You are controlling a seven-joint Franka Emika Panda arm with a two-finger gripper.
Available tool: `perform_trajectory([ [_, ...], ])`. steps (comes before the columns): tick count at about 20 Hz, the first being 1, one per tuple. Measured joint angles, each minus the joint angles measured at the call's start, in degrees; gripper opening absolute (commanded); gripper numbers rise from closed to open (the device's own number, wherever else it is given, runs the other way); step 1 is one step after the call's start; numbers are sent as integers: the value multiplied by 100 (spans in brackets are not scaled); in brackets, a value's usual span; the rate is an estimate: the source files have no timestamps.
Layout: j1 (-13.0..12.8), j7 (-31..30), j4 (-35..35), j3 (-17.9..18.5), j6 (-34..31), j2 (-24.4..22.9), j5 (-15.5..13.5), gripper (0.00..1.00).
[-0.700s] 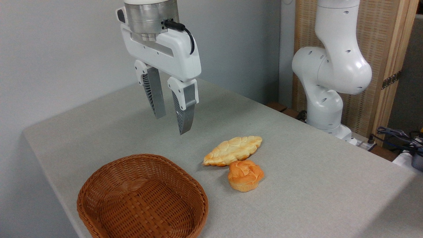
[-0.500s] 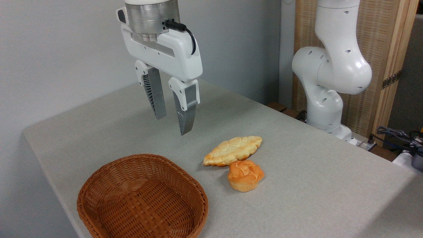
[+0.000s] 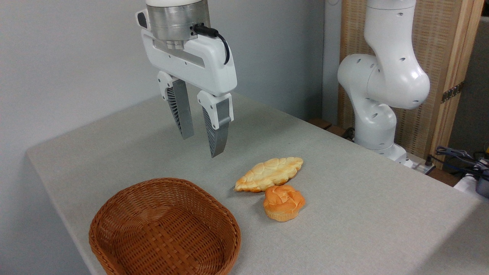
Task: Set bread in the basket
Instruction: 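Move the open gripper toward the round orange bun, then lower the gripper around the orange bun and close on it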
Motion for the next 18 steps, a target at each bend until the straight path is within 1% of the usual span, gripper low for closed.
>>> perform_trajectory([
  [4, 0, 6, -196, 1, -31, -50, 0, 100],
  [7, 0, 179, -572, 4, 57, -224, 0, 100],
  [9, 2, 435, -1034, 18, 390, -452, 0, 100],
  [11, 5, 740, -1676, 111, 808, -756, 13, 100],
  [12, 8, 910, -2009, 172, 967, -920, 76, 100],
  [14, 16, 1203, -2630, 271, 1143, -1255, 386, 100],
  [16, 19, 1308, -3016, 328, 1190, -1467, 586, 100],
  [18, 20, 1362, -3341, 363, 1215, -1623, 659, 100],
])
